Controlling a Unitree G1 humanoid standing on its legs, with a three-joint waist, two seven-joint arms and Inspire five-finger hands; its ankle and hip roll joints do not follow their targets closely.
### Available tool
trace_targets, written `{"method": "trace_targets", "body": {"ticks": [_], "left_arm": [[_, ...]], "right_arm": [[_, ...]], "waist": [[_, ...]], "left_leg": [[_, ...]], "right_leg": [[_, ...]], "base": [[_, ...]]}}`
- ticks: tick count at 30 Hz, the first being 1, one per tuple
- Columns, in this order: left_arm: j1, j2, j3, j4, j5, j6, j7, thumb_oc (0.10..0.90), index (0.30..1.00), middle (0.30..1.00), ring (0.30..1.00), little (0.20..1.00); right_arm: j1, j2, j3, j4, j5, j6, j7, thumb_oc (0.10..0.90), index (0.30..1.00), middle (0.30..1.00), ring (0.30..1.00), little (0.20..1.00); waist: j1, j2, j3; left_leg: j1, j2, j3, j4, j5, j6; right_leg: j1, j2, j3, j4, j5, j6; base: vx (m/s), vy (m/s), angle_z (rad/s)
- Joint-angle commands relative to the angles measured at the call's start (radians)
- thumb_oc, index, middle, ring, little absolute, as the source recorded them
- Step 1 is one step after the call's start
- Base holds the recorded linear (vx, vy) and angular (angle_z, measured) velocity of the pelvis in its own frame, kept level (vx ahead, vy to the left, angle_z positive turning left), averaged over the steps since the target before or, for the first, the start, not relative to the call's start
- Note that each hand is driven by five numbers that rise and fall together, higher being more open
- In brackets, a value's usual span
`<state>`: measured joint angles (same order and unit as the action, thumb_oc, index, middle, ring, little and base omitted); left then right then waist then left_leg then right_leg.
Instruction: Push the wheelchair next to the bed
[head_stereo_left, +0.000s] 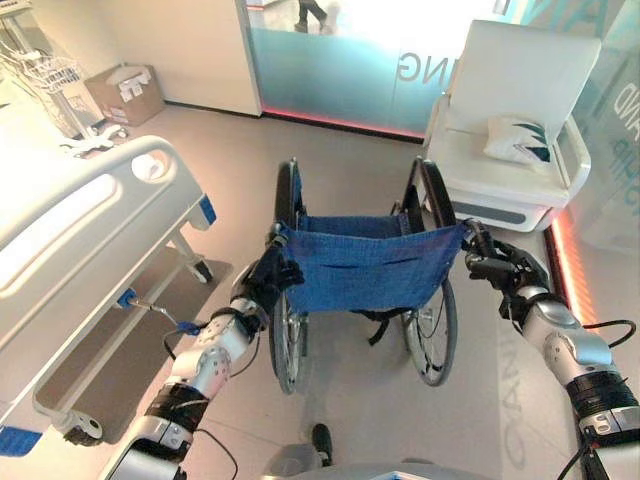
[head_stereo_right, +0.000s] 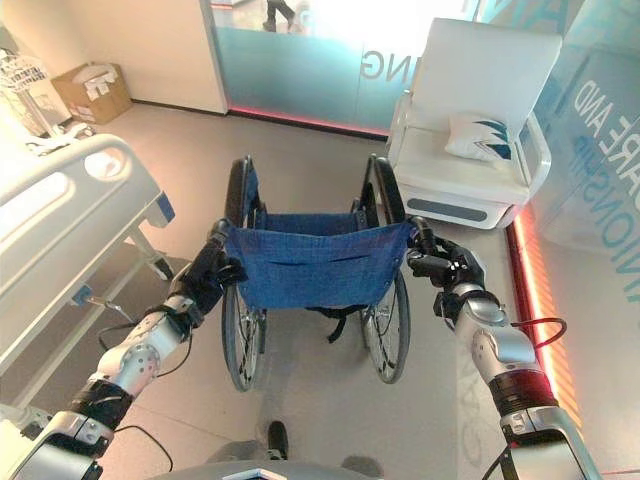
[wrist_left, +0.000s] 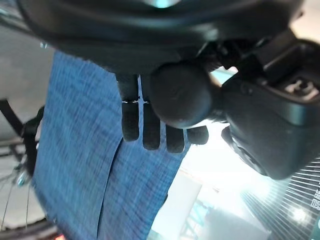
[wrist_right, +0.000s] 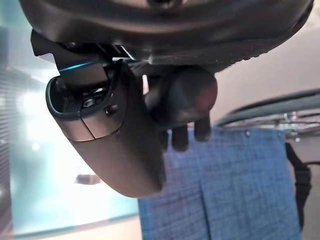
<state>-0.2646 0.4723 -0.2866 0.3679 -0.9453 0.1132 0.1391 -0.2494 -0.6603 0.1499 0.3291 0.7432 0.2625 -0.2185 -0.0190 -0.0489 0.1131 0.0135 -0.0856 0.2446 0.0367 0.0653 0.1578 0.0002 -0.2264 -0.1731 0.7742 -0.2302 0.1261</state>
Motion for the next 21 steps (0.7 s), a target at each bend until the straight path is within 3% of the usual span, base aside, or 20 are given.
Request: {"method": "trace_targets", "body": {"ticks": [1,4,6,7,9,11,15,18,20,21], "left_arm": [[-0.162,-0.038,0.072,-0.007,0.040,-0.173,0.026,0.400,0.300,0.300,0.300,0.300],[-0.172,-0.040,0.085,0.004,0.043,-0.170,0.000,0.400,0.300,0.300,0.300,0.300],[-0.163,-0.043,0.090,-0.010,0.018,-0.183,-0.009,0.400,0.300,0.300,0.300,0.300],[-0.160,-0.044,0.091,-0.013,0.014,-0.184,-0.010,0.400,0.300,0.300,0.300,0.300],[-0.144,-0.067,0.071,-0.050,0.004,-0.192,-0.014,0.400,0.300,0.300,0.300,0.300],[-0.147,-0.079,0.052,-0.048,0.010,-0.190,-0.023,0.400,0.300,0.300,0.300,0.300],[-0.148,-0.105,0.043,-0.036,0.041,-0.171,-0.033,0.400,0.300,0.300,0.300,0.300],[-0.139,-0.109,0.045,-0.031,0.040,-0.161,-0.028,0.400,0.300,0.300,0.300,0.300],[-0.120,-0.100,0.065,-0.047,0.037,-0.152,-0.008,0.400,0.300,0.300,0.300,0.300],[-0.121,-0.091,0.071,-0.051,0.027,-0.152,0.006,0.400,0.300,0.300,0.300,0.300]], "right_arm": [[-0.027,0.119,0.134,-0.161,-0.014,-0.072,0.186,0.400,0.300,0.300,0.300,0.300],[-0.068,0.124,0.132,-0.144,-0.022,-0.074,0.175,0.400,0.300,0.300,0.300,0.300],[-0.085,0.113,0.120,-0.145,-0.016,-0.079,0.170,0.400,0.300,0.300,0.300,0.300],[-0.086,0.112,0.119,-0.146,-0.016,-0.082,0.168,0.400,0.300,0.300,0.300,0.300],[-0.124,0.094,0.108,-0.138,-0.007,-0.090,0.124,0.400,0.300,0.300,0.300,0.300],[-0.165,0.093,0.096,-0.113,-0.017,-0.084,0.106,0.400,0.300,0.300,0.300,0.300],[-0.221,0.077,0.068,-0.056,-0.040,-0.070,0.091,0.400,0.300,0.300,0.300,0.300],[-0.236,0.060,0.054,-0.029,-0.037,-0.057,0.097,0.400,0.300,0.300,0.300,0.300],[-0.248,0.052,0.062,-0.028,-0.054,-0.042,0.107,0.400,0.300,0.300,0.300,0.300],[-0.252,0.052,0.070,-0.030,-0.065,-0.040,0.110,0.400,0.300,0.300,0.300,0.300]], "waist": [[0.022,0.037,-0.024],[0.013,0.038,-0.009],[-0.001,0.027,0.006],[-0.003,0.027,0.008],[-0.042,-0.006,0.025],[-0.061,-0.015,0.029],[-0.065,-0.006,0.025],[-0.071,-0.003,0.000],[-0.075,0.019,-0.018],[-0.077,0.025,-0.025]], "left_leg": [[-0.022,0.019,0.003,0.060,-0.082,-0.093],[0.042,0.019,0.010,0.046,-0.107,-0.099],[0.078,0.011,-0.003,0.053,-0.146,-0.106],[0.081,0.011,-0.005,0.056,-0.151,-0.107],[0.124,-0.034,-0.056,0.087,-0.238,-0.103],[0.156,-0.051,-0.084,0.097,-0.277,-0.097],[0.208,-0.039,-0.103,0.110,-0.329,-0.089],[0.206,-0.032,-0.120,0.145,-0.329,-0.099],[0.217,0.017,-0.124,0.239,-0.251,-0.148],[0.207,0.034,-0.127,0.311,-0.181,-0.178]], "right_leg": [[0.031,0.018,-0.057,-0.070,0.263,-0.016],[-0.026,0.026,-0.118,-0.282,0.217,-0.031],[-0.080,0.035,-0.131,-0.455,0.249,-0.018],[-0.083,0.037,-0.131,-0.469,0.254,-0.016],[-0.189,0.076,-0.057,-0.679,0.397,0.046],[-0.235,0.085,-0.051,-0.764,0.447,0.058],[-0.237,0.089,-0.071,-0.712,0.431,0.044],[-0.218,0.099,-0.025,-0.664,0.406,0.027],[-0.196,0.133,-0.010,-0.618,0.348,-0.008],[-0.175,0.149,-0.010,-0.619,0.324,-0.031]], "base": [[0.44,0.068,0.24],[0.35,-0.079,-0.05],[0.28,-0.142,-0.22],[0.36,-0.196,-0.10],[0.47,-0.227,0.14],[0.43,-0.178,0.45],[0.39,-0.196,0.61],[0.42,-0.317,0.69],[0.40,-0.373,0.86],[0.30,-0.314,0.57]]}}
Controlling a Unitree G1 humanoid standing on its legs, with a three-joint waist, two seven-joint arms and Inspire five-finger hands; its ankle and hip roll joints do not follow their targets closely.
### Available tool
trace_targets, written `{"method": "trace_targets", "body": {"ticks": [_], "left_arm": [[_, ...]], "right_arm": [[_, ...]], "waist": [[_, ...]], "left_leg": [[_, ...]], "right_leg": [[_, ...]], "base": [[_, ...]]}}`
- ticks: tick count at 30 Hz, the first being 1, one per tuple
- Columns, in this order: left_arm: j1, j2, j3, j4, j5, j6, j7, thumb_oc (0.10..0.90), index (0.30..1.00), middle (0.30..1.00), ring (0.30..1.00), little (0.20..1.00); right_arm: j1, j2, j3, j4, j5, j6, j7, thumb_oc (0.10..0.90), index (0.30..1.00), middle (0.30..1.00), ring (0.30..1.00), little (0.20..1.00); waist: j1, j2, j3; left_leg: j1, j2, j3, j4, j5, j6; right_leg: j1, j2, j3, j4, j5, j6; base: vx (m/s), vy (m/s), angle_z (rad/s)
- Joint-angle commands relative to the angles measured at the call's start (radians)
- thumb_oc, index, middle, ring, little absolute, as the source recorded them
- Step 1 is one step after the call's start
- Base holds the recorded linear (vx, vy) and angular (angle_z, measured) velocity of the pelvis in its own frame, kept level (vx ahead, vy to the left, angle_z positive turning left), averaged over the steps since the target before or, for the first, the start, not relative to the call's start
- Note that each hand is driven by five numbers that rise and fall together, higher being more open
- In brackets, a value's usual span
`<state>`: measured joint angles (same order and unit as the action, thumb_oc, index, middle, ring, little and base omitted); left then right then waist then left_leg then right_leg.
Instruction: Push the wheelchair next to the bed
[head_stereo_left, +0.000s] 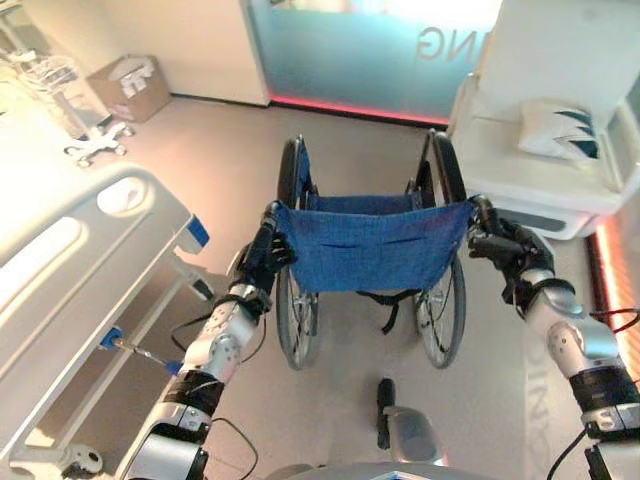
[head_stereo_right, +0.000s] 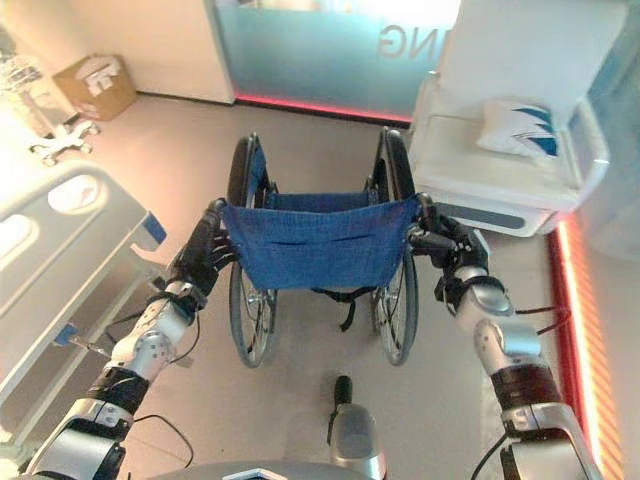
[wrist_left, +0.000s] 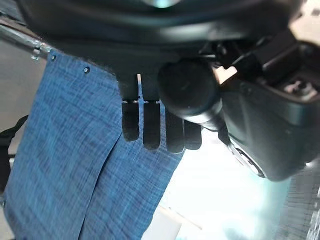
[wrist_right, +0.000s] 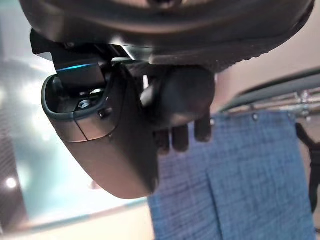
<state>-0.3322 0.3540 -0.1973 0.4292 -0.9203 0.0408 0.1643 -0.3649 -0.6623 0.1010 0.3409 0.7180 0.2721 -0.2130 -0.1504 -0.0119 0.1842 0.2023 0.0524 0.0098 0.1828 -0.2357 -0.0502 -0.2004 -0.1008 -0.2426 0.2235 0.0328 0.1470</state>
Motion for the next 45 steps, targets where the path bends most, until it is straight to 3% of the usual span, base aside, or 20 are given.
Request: {"method": "trace_targets", "body": {"ticks": [1,3,5,8,9,12,13,15,17,20,23,25,28,30,32,34,35,37,40,45], "left_arm": [[-0.052,0.031,-0.015,-0.114,-0.002,-0.081,-0.013,0.400,0.300,0.300,0.300,0.300],[-0.034,0.042,0.006,-0.138,-0.014,-0.075,-0.008,0.400,0.300,0.300,0.300,0.300],[-0.029,0.040,0.014,-0.146,-0.018,-0.075,-0.009,0.400,0.300,0.300,0.300,0.300],[-0.024,0.038,0.018,-0.152,-0.011,-0.074,-0.021,0.400,0.300,0.300,0.300,0.300],[-0.021,0.044,0.018,-0.154,-0.007,-0.076,-0.036,0.400,0.300,0.300,0.300,0.300],[-0.028,0.065,0.014,-0.146,-0.028,-0.084,-0.053,0.400,0.300,0.300,0.300,0.300],[-0.030,0.066,0.014,-0.144,-0.030,-0.085,-0.055,0.400,0.300,0.300,0.300,0.300],[-0.019,0.072,-0.002,-0.160,-0.042,-0.097,-0.061,0.400,0.300,0.300,0.300,0.300],[-0.006,0.077,0.000,-0.181,-0.046,-0.094,-0.064,0.400,0.300,0.300,0.300,0.300],[-0.002,0.083,0.022,-0.202,-0.058,-0.074,-0.071,0.400,0.300,0.300,0.300,0.300],[-0.005,0.073,0.017,-0.217,-0.048,-0.064,-0.064,0.400,0.300,0.300,0.300,0.300],[-0.014,0.051,0.001,-0.212,-0.030,-0.052,-0.066,0.400,0.300,0.300,0.300,0.300],[-0.026,0.040,-0.011,-0.210,-0.028,-0.036,-0.069,0.400,0.300,0.300,0.300,0.300],[-0.034,0.028,-0.020,-0.206,-0.024,-0.036,-0.068,0.400,0.300,0.300,0.300,0.300],[-0.047,0.019,-0.033,-0.203,-0.011,-0.029,-0.080,0.400,0.300,0.300,0.300,0.300],[-0.051,0.037,-0.048,-0.213,0.005,-0.024,-0.100,0.400,0.300,0.300,0.300,0.300],[-0.050,0.038,-0.049,-0.215,0.006,-0.024,-0.100,0.400,0.300,0.300,0.300,0.300],[-0.044,0.056,-0.055,-0.223,0.010,-0.027,-0.112,0.400,0.300,0.300,0.300,0.300],[-0.070,0.067,-0.070,-0.187,0.013,-0.032,-0.135,0.400,0.300,0.300,0.300,0.300],[-0.082,0.071,-0.064,-0.153,0.016,-0.032,-0.167,0.400,0.300,0.300,0.300,0.300]], "right_arm": [[-0.138,0.054,0.123,-0.045,-0.046,-0.047,0.108,0.400,0.300,0.300,0.300,0.300],[-0.124,0.041,0.126,-0.060,-0.064,-0.043,0.127,0.400,0.300,0.300,0.300,0.300],[-0.112,0.029,0.127,-0.064,-0.067,-0.050,0.135,0.400,0.300,0.300,0.300,0.300],[-0.098,0.028,0.120,-0.065,-0.075,-0.060,0.134,0.400,0.300,0.300,0.300,0.300],[-0.103,0.032,0.125,-0.067,-0.072,-0.061,0.117,0.400,0.300,0.300,0.300,0.300],[-0.139,0.029,0.143,-0.055,-0.056,-0.049,0.091,0.400,0.300,0.300,0.300,0.300],[-0.143,0.029,0.145,-0.054,-0.055,-0.048,0.089,0.400,0.300,0.300,0.300,0.300],[-0.131,0.019,0.152,-0.051,-0.053,-0.062,0.088,0.400,0.300,0.300,0.300,0.300],[-0.115,0.010,0.143,-0.051,-0.051,-0.072,0.104,0.400,0.300,0.300,0.300,0.300],[-0.141,0.022,0.140,-0.011,-0.049,-0.081,0.142,0.400,0.300,0.300,0.300,0.300],[-0.140,0.032,0.133,0.007,-0.062,-0.100,0.178,0.400,0.300,0.300,0.300,0.300],[-0.129,0.028,0.113,0.023,-0.074,-0.111,0.209,0.400,0.300,0.300,0.300,0.300],[-0.151,-0.005,0.104,0.059,-0.074,-0.117,0.244,0.400,0.300,0.300,0.300,0.300],[-0.182,-0.013,0.112,0.091,-0.072,-0.121,0.260,0.400,0.300,0.300,0.300,0.300],[-0.241,-0.026,0.130,0.130,-0.086,-0.118,0.269,0.400,0.300,0.300,0.300,0.300],[-0.270,-0.054,0.134,0.158,-0.049,-0.122,0.273,0.400,0.300,0.300,0.300,0.300],[-0.272,-0.056,0.134,0.160,-0.047,-0.123,0.274,0.400,0.300,0.300,0.300,0.300],[-0.288,-0.068,0.139,0.180,-0.052,-0.133,0.276,0.400,0.300,0.300,0.300,0.300],[-0.357,-0.056,0.175,0.216,-0.080,-0.121,0.286,0.400,0.300,0.300,0.300,0.300],[-0.405,-0.076,0.221,0.241,-0.121,-0.099,0.349,0.400,0.300,0.300,0.300,0.300]], "waist": [[0.053,-0.012,-0.103],[0.056,-0.024,-0.103],[0.065,-0.042,-0.097],[0.081,-0.051,-0.084],[0.099,-0.043,-0.064],[0.123,-0.028,-0.049],[0.126,-0.028,-0.050],[0.168,-0.001,-0.054],[0.190,-0.006,-0.059],[0.226,-0.023,-0.085],[0.255,-0.041,-0.103],[0.262,-0.038,-0.116],[0.252,-0.023,-0.109],[0.248,-0.021,-0.105],[0.249,-0.020,-0.100],[0.243,-0.026,-0.081],[0.242,-0.026,-0.079],[0.221,-0.051,-0.064],[0.195,-0.055,-0.050],[0.189,-0.068,-0.066]], "left_leg": [[0.006,-0.100,0.108,0.214,0.176,0.011],[-0.091,-0.070,0.133,0.489,0.290,-0.033],[-0.193,-0.057,0.142,0.673,0.295,-0.036],[-0.295,-0.006,0.173,0.674,0.291,-0.023],[-0.320,0.017,0.201,0.532,0.263,-0.002],[-0.324,0.012,0.258,0.237,0.293,0.001],[-0.325,0.009,0.262,0.214,0.300,0.001],[-0.386,-0.037,0.287,-0.151,0.396,-0.022],[-0.412,-0.051,0.272,-0.198,0.422,-0.024],[-0.407,-0.076,0.258,-0.119,0.360,0.018],[-0.388,-0.095,0.251,-0.089,0.298,0.067],[-0.325,-0.121,0.229,-0.103,0.272,0.103],[-0.264,-0.129,0.194,-0.099,0.245,0.112],[-0.235,-0.131,0.188,-0.106,0.238,0.114],[-0.201,-0.127,0.171,-0.118,0.233,0.106],[-0.160,-0.126,0.126,-0.114,0.203,0.093],[-0.157,-0.125,0.122,-0.113,0.200,0.091],[-0.130,-0.144,0.093,-0.099,0.141,0.088],[-0.080,-0.149,0.033,-0.076,0.065,0.097],[-0.070,-0.134,-0.004,0.015,0.006,0.085]], "right_leg": [[0.039,0.033,0.062,-0.070,0.045,-0.069],[0.105,0.053,0.069,-0.071,-0.008,-0.125],[0.144,0.051,0.068,-0.064,-0.042,-0.155],[0.199,0.054,0.051,-0.057,-0.082,-0.171],[0.245,0.073,0.053,-0.051,-0.112,-0.165],[0.293,0.108,0.063,-0.052,-0.142,-0.150],[0.294,0.111,0.065,-0.055,-0.140,-0.150],[0.400,0.159,0.088,-0.093,-0.173,-0.129],[0.451,0.161,0.100,-0.112,-0.191,-0.126],[0.487,0.126,0.100,-0.101,-0.233,-0.107],[0.497,0.052,0.033,-0.004,-0.202,-0.060],[0.407,-0.041,-0.016,0.317,-0.061,-0.007],[0.289,-0.076,-0.010,0.519,-0.008,-0.015],[0.257,-0.098,-0.030,0.500,-0.017,-0.027],[0.232,-0.106,-0.058,0.340,-0.057,-0.043],[0.170,-0.104,-0.065,0.117,-0.033,-0.035],[0.166,-0.105,-0.065,0.103,-0.029,-0.034],[0.084,-0.119,-0.011,-0.087,0.104,0.021],[0.014,-0.115,0.055,-0.224,0.184,0.052],[0.046,-0.124,0.102,-0.160,0.168,0.046]], "base": [[0.34,-0.366,0.36],[0.32,-0.368,0.15],[0.26,-0.260,-0.04],[0.32,-0.176,0.00],[0.44,-0.089,0.08],[0.43,-0.008,-0.07],[0.48,0.073,-0.09],[0.65,0.117,-0.11],[0.50,0.046,-0.36],[0.42,0.043,-0.34],[0.31,0.106,-0.40],[0.40,0.229,-0.07],[0.31,0.118,0.06],[0.28,-0.014,0.51],[0.32,-0.191,0.54],[0.27,-0.281,0.37],[0.24,-0.281,0.25],[0.32,-0.328,0.28],[0.43,-0.360,0.38],[0.37,-0.402,0.60]]}}
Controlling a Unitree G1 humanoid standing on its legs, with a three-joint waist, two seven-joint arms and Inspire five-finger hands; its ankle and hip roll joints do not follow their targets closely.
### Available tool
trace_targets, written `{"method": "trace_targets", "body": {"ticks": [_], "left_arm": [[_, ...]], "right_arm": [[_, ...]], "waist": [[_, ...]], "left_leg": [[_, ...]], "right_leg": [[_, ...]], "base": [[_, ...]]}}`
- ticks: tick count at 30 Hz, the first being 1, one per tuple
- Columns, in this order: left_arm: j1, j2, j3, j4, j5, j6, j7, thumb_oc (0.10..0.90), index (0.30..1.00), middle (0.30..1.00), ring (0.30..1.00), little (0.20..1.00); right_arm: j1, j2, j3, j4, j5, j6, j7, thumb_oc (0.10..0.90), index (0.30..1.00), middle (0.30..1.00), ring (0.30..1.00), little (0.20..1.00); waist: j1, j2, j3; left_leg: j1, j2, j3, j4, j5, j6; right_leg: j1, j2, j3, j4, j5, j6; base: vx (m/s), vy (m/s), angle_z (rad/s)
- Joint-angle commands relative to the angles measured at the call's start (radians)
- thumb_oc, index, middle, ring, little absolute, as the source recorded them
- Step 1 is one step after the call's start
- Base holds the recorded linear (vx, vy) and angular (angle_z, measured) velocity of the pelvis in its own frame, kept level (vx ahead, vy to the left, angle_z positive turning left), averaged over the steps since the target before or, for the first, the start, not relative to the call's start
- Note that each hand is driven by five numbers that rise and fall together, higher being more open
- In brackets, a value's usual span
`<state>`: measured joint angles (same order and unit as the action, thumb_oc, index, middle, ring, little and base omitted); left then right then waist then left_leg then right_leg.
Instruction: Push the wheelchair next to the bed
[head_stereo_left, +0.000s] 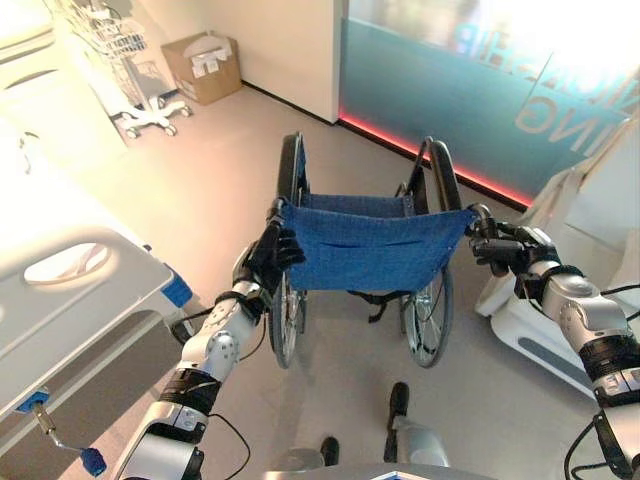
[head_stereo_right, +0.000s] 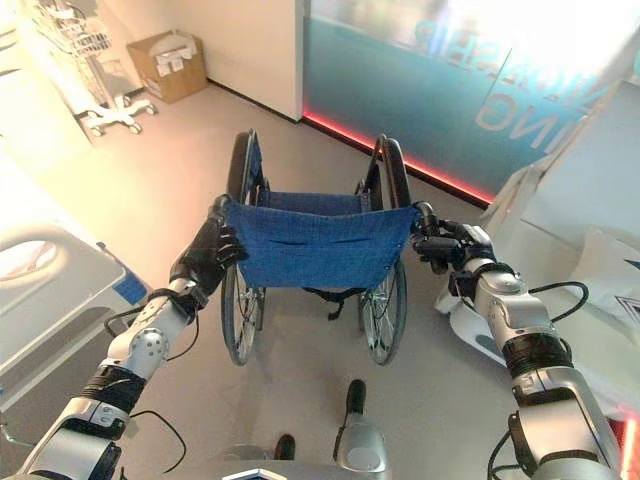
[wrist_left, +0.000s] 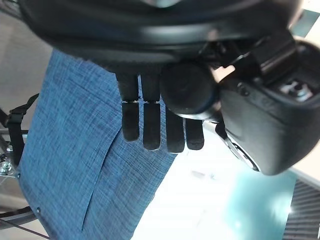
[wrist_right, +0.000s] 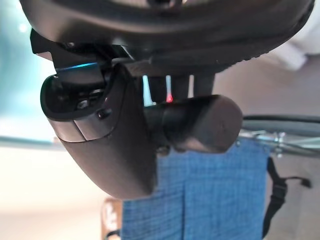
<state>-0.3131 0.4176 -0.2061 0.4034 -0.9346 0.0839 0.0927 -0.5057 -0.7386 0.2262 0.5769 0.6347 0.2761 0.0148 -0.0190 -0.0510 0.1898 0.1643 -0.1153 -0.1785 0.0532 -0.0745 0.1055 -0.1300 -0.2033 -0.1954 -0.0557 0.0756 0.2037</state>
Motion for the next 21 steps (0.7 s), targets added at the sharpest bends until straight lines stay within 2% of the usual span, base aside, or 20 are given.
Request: {"method": "trace_targets", "body": {"ticks": [1,3,4,5,7,8,9,10,12,14,15,16,18,19,20,21], "left_arm": [[-0.102,0.011,-0.052,-0.136,0.017,-0.066,-0.090,0.400,0.300,0.300,0.300,0.300],[-0.100,0.018,-0.045,-0.143,0.002,-0.058,-0.081,0.400,0.300,0.300,0.300,0.300],[-0.092,0.022,-0.039,-0.150,-0.006,-0.061,-0.070,0.400,0.300,0.300,0.300,0.300],[-0.092,0.021,-0.038,-0.150,-0.006,-0.060,-0.069,0.400,0.300,0.300,0.300,0.300],[-0.081,0.024,-0.031,-0.167,-0.016,-0.058,-0.058,0.400,0.300,0.300,0.300,0.300],[-0.076,0.022,-0.029,-0.177,-0.021,-0.058,-0.057,0.400,0.300,0.300,0.300,0.300],[-0.073,0.015,-0.027,-0.197,-0.024,-0.053,-0.049,0.400,0.300,0.300,0.300,0.300],[-0.070,0.010,-0.027,-0.198,-0.024,-0.059,-0.053,0.400,0.300,0.300,0.300,0.300],[-0.068,-0.001,-0.029,-0.207,-0.015,-0.056,-0.055,0.400,0.300,0.300,0.300,0.300],[-0.070,-0.011,-0.028,-0.210,-0.002,-0.052,-0.058,0.400,0.300,0.300,0.300,0.300],[-0.071,-0.011,-0.028,-0.205,-0.002,-0.056,-0.062,0.400,0.300,0.300,0.300,0.300],[-0.072,-0.009,-0.029,-0.203,-0.007,-0.057,-0.063,0.400,0.300,0.300,0.300,0.300],[-0.074,-0.012,-0.032,-0.204,-0.008,-0.057,-0.061,0.400,0.300,0.300,0.300,0.300],[-0.070,-0.019,-0.046,-0.205,-0.007,-0.062,-0.064,0.400,0.300,0.300,0.300,0.300],[-0.070,-0.020,-0.047,-0.205,-0.007,-0.062,-0.064,0.400,0.300,0.300,0.300,0.300],[-0.065,-0.017,-0.061,-0.213,-0.016,-0.066,-0.066,0.400,0.300,0.300,0.300,0.300]], "right_arm": [[-0.272,-0.004,0.110,0.011,-0.051,-0.101,0.132,0.400,0.300,0.300,0.300,0.300],[-0.283,-0.009,0.127,0.017,-0.071,-0.102,0.155,0.400,0.300,0.300,0.300,0.300],[-0.290,-0.018,0.145,0.007,-0.074,-0.105,0.174,0.400,0.300,0.300,0.300,0.300],[-0.290,-0.018,0.146,0.008,-0.074,-0.105,0.174,0.400,0.300,0.300,0.300,0.300],[-0.317,-0.030,0.171,0.009,-0.060,-0.098,0.174,0.400,0.300,0.300,0.300,0.300],[-0.324,-0.032,0.177,0.013,-0.061,-0.100,0.170,0.400,0.300,0.300,0.300,0.300],[-0.324,-0.035,0.181,0.006,-0.062,-0.099,0.155,0.400,0.300,0.300,0.300,0.300],[-0.323,-0.035,0.183,0.012,-0.066,-0.109,0.151,0.400,0.300,0.300,0.300,0.300],[-0.321,-0.035,0.177,0.006,-0.064,-0.109,0.137,0.400,0.300,0.300,0.300,0.300],[-0.324,-0.029,0.173,-0.002,-0.064,-0.102,0.115,0.400,0.300,0.300,0.300,0.300],[-0.340,-0.022,0.177,0.006,-0.062,-0.098,0.112,0.400,0.300,0.300,0.300,0.300],[-0.368,-0.011,0.185,0.020,-0.061,-0.085,0.101,0.400,0.300,0.300,0.300,0.300],[-0.385,-0.007,0.189,0.028,-0.060,-0.076,0.094,0.400,0.300,0.300,0.300,0.300],[-0.390,-0.009,0.189,0.039,-0.060,-0.075,0.088,0.400,0.300,0.300,0.300,0.300],[-0.389,-0.009,0.189,0.040,-0.060,-0.076,0.088,0.400,0.300,0.300,0.300,0.300],[-0.383,-0.015,0.189,0.042,-0.056,-0.076,0.079,0.400,0.300,0.300,0.300,0.300]], "waist": [[0.054,-0.026,-0.074],[0.049,-0.022,-0.079],[0.046,-0.016,-0.087],[0.045,-0.015,-0.087],[0.051,-0.015,-0.093],[0.055,-0.022,-0.090],[0.062,-0.036,-0.082],[0.064,-0.038,-0.077],[0.069,-0.042,-0.070],[0.086,-0.041,-0.059],[0.097,-0.031,-0.057],[0.108,-0.014,-0.058],[0.117,-0.005,-0.055],[0.131,0.006,-0.057],[0.132,0.005,-0.057],[0.140,0.019,-0.061]], "left_leg": [[-0.026,0.055,0.187,0.180,-0.158,-0.084],[-0.003,0.092,0.188,0.210,-0.140,-0.107],[0.006,0.131,0.181,0.257,-0.078,-0.138],[0.006,0.132,0.180,0.257,-0.078,-0.139],[-0.045,0.153,0.182,0.410,0.056,-0.168],[-0.097,0.153,0.194,0.513,0.090,-0.172],[-0.168,0.148,0.223,0.645,0.102,-0.167],[-0.195,0.151,0.243,0.699,0.090,-0.163],[-0.231,0.172,0.268,0.707,0.084,-0.159],[-0.252,0.167,0.289,0.646,0.060,-0.148],[-0.239,0.157,0.309,0.539,0.058,-0.150],[-0.226,0.149,0.349,0.380,0.082,-0.162],[-0.222,0.137,0.382,0.288,0.101,-0.168],[-0.255,0.104,0.428,0.188,0.108,-0.183],[-0.251,0.101,0.430,0.183,0.110,-0.183],[-0.297,0.085,0.489,0.083,0.161,-0.189]], "right_leg": [[-0.021,-0.011,0.062,0.169,0.095,-0.015],[-0.015,0.005,0.057,0.207,0.052,-0.029],[-0.001,0.027,0.046,0.221,0.020,-0.056],[0.000,0.028,0.044,0.222,0.019,-0.057],[0.044,0.064,0.032,0.217,-0.024,-0.107],[0.071,0.077,0.025,0.212,-0.041,-0.134],[0.104,0.084,0.011,0.207,-0.059,-0.163],[0.119,0.090,-0.002,0.210,-0.072,-0.176],[0.147,0.099,-0.029,0.207,-0.086,-0.186],[0.183,0.102,-0.065,0.204,-0.103,-0.183],[0.205,0.118,-0.082,0.203,-0.121,-0.179],[0.234,0.146,-0.102,0.195,-0.142,-0.176],[0.259,0.163,-0.111,0.188,-0.155,-0.177],[0.309,0.195,-0.111,0.170,-0.187,-0.172],[0.311,0.193,-0.110,0.169,-0.187,-0.171],[0.354,0.227,-0.111,0.157,-0.206,-0.174]], "base": [[0.35,-0.438,0.68],[0.32,-0.387,0.78],[0.29,-0.377,0.85],[0.27,-0.378,0.75],[0.20,-0.373,0.39],[0.28,-0.520,0.33],[0.27,-0.470,0.14],[0.27,-0.415,0.00],[0.17,-0.208,0.13],[0.22,-0.154,0.43],[0.38,-0.138,0.50],[0.36,-0.099,0.45],[0.37,-0.070,0.22],[0.38,-0.065,0.00],[0.50,-0.068,0.06],[0.30,-0.028,0.14]]}}
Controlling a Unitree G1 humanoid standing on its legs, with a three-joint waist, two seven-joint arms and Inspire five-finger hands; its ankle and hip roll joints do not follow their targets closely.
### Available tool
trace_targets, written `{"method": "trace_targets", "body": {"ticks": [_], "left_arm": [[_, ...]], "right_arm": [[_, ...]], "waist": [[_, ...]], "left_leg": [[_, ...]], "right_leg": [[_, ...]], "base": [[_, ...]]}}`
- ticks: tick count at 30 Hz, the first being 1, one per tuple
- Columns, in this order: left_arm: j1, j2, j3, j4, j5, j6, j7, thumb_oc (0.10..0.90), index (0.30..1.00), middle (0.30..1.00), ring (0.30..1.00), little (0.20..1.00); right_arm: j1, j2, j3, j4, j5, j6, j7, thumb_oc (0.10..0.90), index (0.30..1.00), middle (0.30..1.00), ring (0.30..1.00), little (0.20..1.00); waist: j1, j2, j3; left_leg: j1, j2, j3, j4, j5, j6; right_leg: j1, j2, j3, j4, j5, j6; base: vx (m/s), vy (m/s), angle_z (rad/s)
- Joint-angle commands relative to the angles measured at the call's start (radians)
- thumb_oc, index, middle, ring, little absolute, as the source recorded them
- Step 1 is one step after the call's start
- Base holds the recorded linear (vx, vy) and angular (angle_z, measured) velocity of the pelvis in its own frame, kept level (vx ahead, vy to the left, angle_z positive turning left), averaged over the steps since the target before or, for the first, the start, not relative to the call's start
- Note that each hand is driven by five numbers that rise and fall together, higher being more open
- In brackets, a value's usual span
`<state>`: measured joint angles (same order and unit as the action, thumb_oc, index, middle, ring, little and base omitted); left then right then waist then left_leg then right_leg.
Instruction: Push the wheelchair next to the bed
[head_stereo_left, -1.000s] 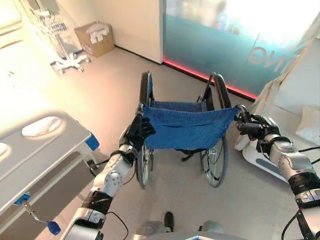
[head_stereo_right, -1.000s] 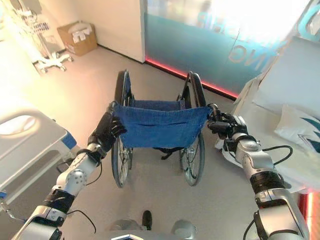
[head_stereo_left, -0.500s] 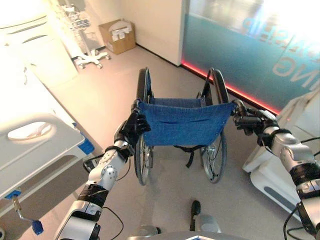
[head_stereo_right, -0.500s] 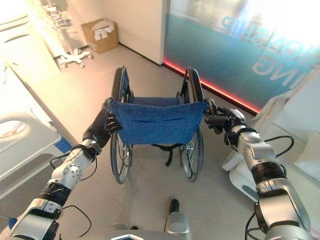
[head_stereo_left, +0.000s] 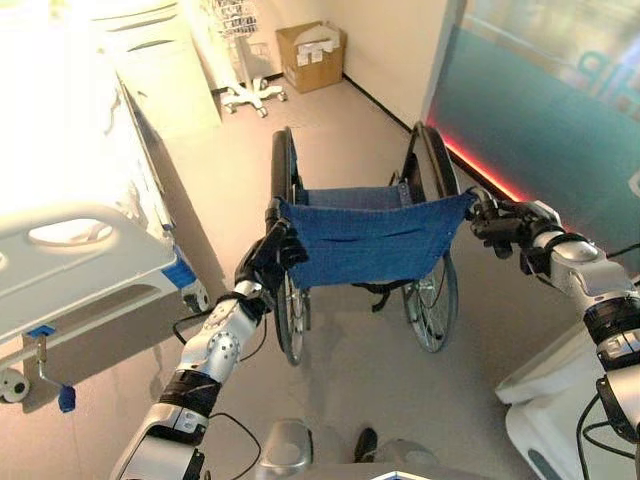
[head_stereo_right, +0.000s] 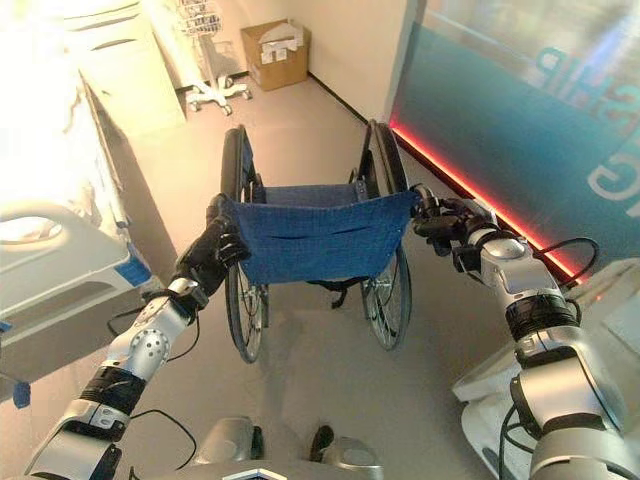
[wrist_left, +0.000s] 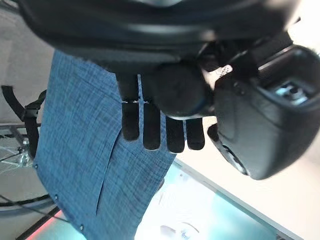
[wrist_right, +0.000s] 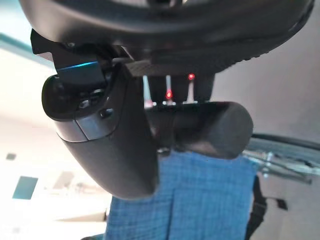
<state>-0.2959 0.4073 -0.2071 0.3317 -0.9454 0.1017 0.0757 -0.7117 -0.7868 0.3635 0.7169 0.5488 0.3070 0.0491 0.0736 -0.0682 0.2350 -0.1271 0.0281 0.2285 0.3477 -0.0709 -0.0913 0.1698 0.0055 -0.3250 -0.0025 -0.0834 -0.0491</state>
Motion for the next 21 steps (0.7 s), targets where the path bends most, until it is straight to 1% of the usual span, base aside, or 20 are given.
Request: {"method": "trace_targets", "body": {"ticks": [1,2,3,4,5,6,7,8,9,10,11,12,13,14,15,16,18,19,20,21], "left_arm": [[-0.079,-0.005,-0.064,-0.147,-0.011,-0.084,-0.049,0.400,0.300,0.300,0.300,0.300],[-0.070,0.003,-0.071,-0.162,-0.021,-0.082,-0.048,0.400,0.300,0.300,0.300,0.300],[-0.067,0.007,-0.071,-0.170,-0.026,-0.081,-0.046,0.400,0.300,0.300,0.300,0.300],[-0.061,0.014,-0.072,-0.178,-0.033,-0.082,-0.044,0.400,0.300,0.300,0.300,0.300],[-0.060,0.015,-0.056,-0.185,-0.029,-0.072,-0.033,0.400,0.300,0.300,0.300,0.300],[-0.060,0.010,-0.047,-0.182,-0.026,-0.069,-0.025,0.400,0.300,0.300,0.300,0.300],[-0.060,0.006,-0.041,-0.176,-0.024,-0.068,-0.018,0.400,0.300,0.300,0.300,0.300],[-0.055,0.003,-0.033,-0.175,-0.022,-0.061,-0.015,0.400,0.300,0.300,0.300,0.300],[-0.053,0.000,-0.028,-0.172,-0.020,-0.058,-0.013,0.400,0.300,0.300,0.300,0.300],[-0.051,-0.003,-0.026,-0.171,-0.017,-0.055,-0.012,0.400,0.300,0.300,0.300,0.300],[-0.052,-0.009,-0.023,-0.156,-0.003,-0.052,-0.027,0.400,0.300,0.300,0.300,0.300],[-0.055,-0.008,-0.026,-0.150,0.002,-0.051,-0.032,0.400,0.300,0.300,0.300,0.300],[-0.060,-0.003,-0.034,-0.144,-0.004,-0.046,-0.041,0.400,0.300,0.300,0.300,0.300],[-0.065,-0.002,-0.037,-0.136,-0.007,-0.046,-0.047,0.400,0.300,0.300,0.300,0.300],[-0.073,-0.002,-0.041,-0.127,-0.009,-0.044,-0.053,0.400,0.300,0.300,0.300,0.300],[-0.088,-0.005,-0.049,-0.106,-0.005,-0.044,-0.063,0.400,0.300,0.300,0.300,0.300],[-0.100,-0.007,-0.057,-0.091,0.001,-0.047,-0.069,0.400,0.300,0.300,0.300,0.300],[-0.116,-0.002,-0.074,-0.082,-0.004,-0.049,-0.079,0.400,0.300,0.300,0.300,0.300],[-0.119,0.003,-0.084,-0.085,-0.007,-0.053,-0.076,0.400,0.300,0.300,0.300,0.300],[-0.120,0.006,-0.089,-0.088,-0.010,-0.057,-0.072,0.400,0.300,0.300,0.300,0.300]], "right_arm": [[-0.171,0.030,0.048,-0.096,0.029,-0.109,0.047,0.400,0.300,0.300,0.300,0.300],[-0.153,0.022,0.040,-0.090,0.026,-0.119,0.054,0.400,0.300,0.300,0.300,0.300],[-0.148,0.019,0.038,-0.086,0.025,-0.123,0.060,0.400,0.300,0.300,0.300,0.300],[-0.141,0.014,0.037,-0.071,0.026,-0.136,0.077,0.400,0.300,0.300,0.300,0.300],[-0.150,0.025,0.037,-0.035,0.016,-0.150,0.112,0.400,0.300,0.300,0.300,0.300],[-0.155,0.037,0.038,-0.013,0.012,-0.157,0.131,0.400,0.300,0.300,0.300,0.300],[-0.148,0.050,0.033,-0.005,0.004,-0.164,0.139,0.400,0.300,0.300,0.300,0.300],[-0.131,0.062,0.023,-0.002,0.003,-0.170,0.146,0.400,0.300,0.300,0.300,0.300],[-0.118,0.069,0.013,-0.001,0.006,-0.175,0.152,0.400,0.300,0.300,0.300,0.300],[-0.109,0.073,0.005,-0.002,0.002,-0.179,0.159,0.400,0.300,0.300,0.300,0.300],[-0.084,0.077,-0.011,-0.021,0.000,-0.177,0.156,0.400,0.300,0.300,0.300,0.300],[-0.070,0.078,-0.019,-0.033,0.003,-0.175,0.149,0.400,0.300,0.300,0.300,0.300],[-0.048,0.076,-0.027,-0.051,0.008,-0.172,0.138,0.400,0.300,0.300,0.300,0.300],[-0.040,0.077,-0.030,-0.055,0.011,-0.173,0.133,0.400,0.300,0.300,0.300,0.300],[-0.041,0.081,-0.029,-0.056,0.010,-0.171,0.126,0.400,0.300,0.300,0.300,0.300],[-0.050,0.091,-0.027,-0.051,0.006,-0.166,0.122,0.400,0.300,0.300,0.300,0.300],[-0.060,0.095,-0.025,-0.044,0.009,-0.166,0.120,0.400,0.300,0.300,0.300,0.300],[-0.072,0.092,-0.024,-0.042,0.021,-0.169,0.107,0.400,0.300,0.300,0.300,0.300],[-0.071,0.088,-0.025,-0.048,0.026,-0.171,0.104,0.400,0.300,0.300,0.300,0.300],[-0.071,0.085,-0.025,-0.051,0.027,-0.173,0.103,0.400,0.300,0.300,0.300,0.300]], "waist": [[0.050,0.039,-0.109],[0.063,0.035,-0.116],[0.070,0.039,-0.120],[0.085,0.034,-0.125],[0.102,0.022,-0.136],[0.111,0.015,-0.143],[0.122,0.006,-0.148],[0.139,-0.007,-0.153],[0.150,-0.014,-0.158],[0.156,-0.019,-0.162],[0.150,-0.007,-0.162],[0.146,-0.001,-0.160],[0.129,0.015,-0.150],[0.120,0.019,-0.144],[0.112,0.022,-0.140],[0.104,0.025,-0.133],[0.100,0.027,-0.128],[0.089,0.031,-0.114],[0.081,0.025,-0.105],[0.076,0.023,-0.100]], "left_leg": [[-0.016,-0.062,0.102,-0.242,0.176,0.008],[-0.026,-0.081,0.117,-0.295,0.196,0.014],[-0.039,-0.081,0.118,-0.307,0.211,0.015],[-0.052,-0.097,0.091,-0.312,0.225,0.017],[-0.044,-0.116,0.075,-0.285,0.170,0.056],[-0.035,-0.123,0.077,-0.276,0.140,0.079],[-0.034,-0.127,0.082,-0.252,0.106,0.103],[-0.033,-0.136,0.078,-0.230,0.076,0.131],[-0.026,-0.142,0.072,-0.226,0.062,0.153],[-0.018,-0.148,0.067,-0.228,0.056,0.168],[0.027,-0.141,0.059,-0.238,0.049,0.183],[0.043,-0.141,0.044,-0.241,0.047,0.185],[0.077,-0.132,0.012,-0.233,0.036,0.184],[0.095,-0.128,0.002,-0.226,0.025,0.184],[0.113,-0.127,-0.011,-0.226,0.017,0.186],[0.138,-0.121,-0.030,-0.222,0.006,0.184],[0.146,-0.114,-0.044,-0.219,0.005,0.177],[0.152,-0.102,-0.072,-0.207,0.013,0.166],[0.161,-0.106,-0.092,-0.203,0.005,0.158],[0.167,-0.107,-0.104,-0.202,-0.001,0.154]], "right_leg": [[0.069,0.027,0.019,0.099,-0.054,0.077],[0.098,0.035,0.019,0.093,-0.077,0.076],[0.106,0.046,0.021,0.090,-0.082,0.073],[0.120,0.052,0.029,0.098,-0.108,0.067],[0.119,0.044,0.038,0.117,-0.123,0.074],[0.122,0.036,0.039,0.142,-0.124,0.082],[0.126,0.013,0.022,0.182,-0.113,0.097],[0.131,-0.023,-0.004,0.237,-0.083,0.127],[0.127,-0.060,-0.027,0.321,-0.036,0.159],[0.118,-0.088,-0.040,0.376,-0.007,0.182],[0.064,-0.156,-0.058,0.592,0.105,0.227],[0.033,-0.174,-0.045,0.685,0.128,0.238],[-0.039,-0.191,-0.013,0.823,0.150,0.239],[-0.077,-0.214,-0.012,0.842,0.145,0.231],[-0.104,-0.241,-0.016,0.836,0.136,0.224],[-0.130,-0.274,-0.020,0.760,0.118,0.208],[-0.133,-0.271,-0.021,0.695,0.091,0.196],[-0.160,-0.248,-0.021,0.508,0.107,0.172],[-0.176,-0.251,-0.012,0.418,0.125,0.176],[-0.184,-0.253,-0.006,0.370,0.141,0.181]], "base": [[0.46,-0.053,0.22],[0.35,-0.050,0.07],[0.42,-0.070,0.00],[0.43,-0.068,-0.09],[0.49,-0.047,-0.21],[0.44,-0.013,-0.44],[0.39,0.018,-0.48],[0.35,0.043,-0.44],[0.32,0.069,-0.27],[0.38,0.149,-0.18],[0.37,0.145,-0.07],[0.43,0.130,0.25],[0.34,0.035,0.37],[0.33,-0.009,0.80],[0.35,-0.127,0.73],[0.31,-0.191,0.61],[0.23,-0.258,0.13],[0.19,-0.336,0.28],[0.20,-0.363,0.52],[0.18,-0.243,0.66]]}}
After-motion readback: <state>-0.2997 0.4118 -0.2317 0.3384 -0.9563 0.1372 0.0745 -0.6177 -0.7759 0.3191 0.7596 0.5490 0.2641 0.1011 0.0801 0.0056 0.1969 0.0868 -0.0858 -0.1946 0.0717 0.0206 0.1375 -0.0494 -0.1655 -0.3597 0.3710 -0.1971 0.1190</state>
